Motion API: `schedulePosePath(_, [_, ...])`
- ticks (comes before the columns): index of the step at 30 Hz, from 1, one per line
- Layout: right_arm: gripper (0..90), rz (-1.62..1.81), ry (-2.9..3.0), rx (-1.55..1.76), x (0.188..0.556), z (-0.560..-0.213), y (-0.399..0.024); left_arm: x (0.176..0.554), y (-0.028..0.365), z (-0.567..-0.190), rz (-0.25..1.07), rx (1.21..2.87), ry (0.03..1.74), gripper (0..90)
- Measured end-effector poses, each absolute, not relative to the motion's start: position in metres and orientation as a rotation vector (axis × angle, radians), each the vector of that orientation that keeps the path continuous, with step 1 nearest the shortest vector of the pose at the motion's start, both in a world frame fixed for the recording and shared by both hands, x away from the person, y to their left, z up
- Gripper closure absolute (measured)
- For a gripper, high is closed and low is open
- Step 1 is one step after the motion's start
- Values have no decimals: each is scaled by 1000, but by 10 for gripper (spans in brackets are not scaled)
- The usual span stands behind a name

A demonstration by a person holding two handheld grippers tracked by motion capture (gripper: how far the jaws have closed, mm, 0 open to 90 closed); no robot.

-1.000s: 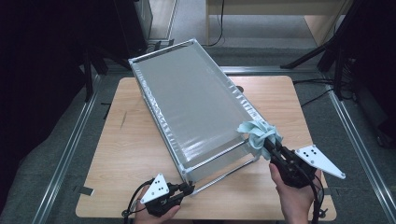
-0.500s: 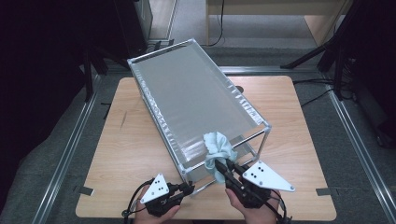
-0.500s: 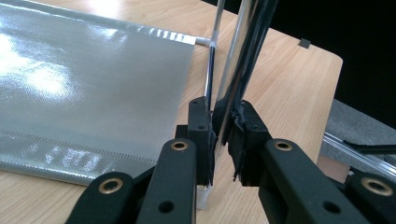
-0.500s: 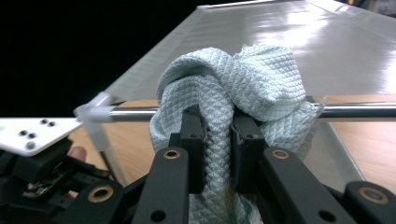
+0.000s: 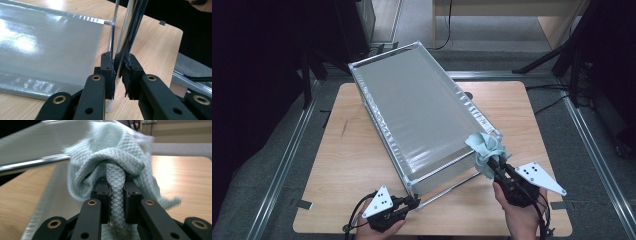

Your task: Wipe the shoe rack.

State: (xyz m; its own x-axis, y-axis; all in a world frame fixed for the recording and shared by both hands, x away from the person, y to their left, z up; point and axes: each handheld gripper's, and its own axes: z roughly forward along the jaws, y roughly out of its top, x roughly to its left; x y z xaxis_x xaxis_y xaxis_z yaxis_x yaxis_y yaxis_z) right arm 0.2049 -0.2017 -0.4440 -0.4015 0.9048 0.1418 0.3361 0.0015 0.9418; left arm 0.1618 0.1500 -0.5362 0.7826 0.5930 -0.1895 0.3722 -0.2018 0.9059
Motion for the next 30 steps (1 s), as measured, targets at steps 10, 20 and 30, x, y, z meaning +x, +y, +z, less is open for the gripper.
schedulePosePath(10, [775,1207,1810,1387,228,-488,-214,161,150,-536,244,1822,748,797])
schedulePosePath(20, [773,996,1931,1539,248,-543,-219,161,150,-536,242,1824,747,797])
schedulePosePath(30, [764,1030,2006,1428,241,-544,-182,161,150,-536,244,1827,748,798])
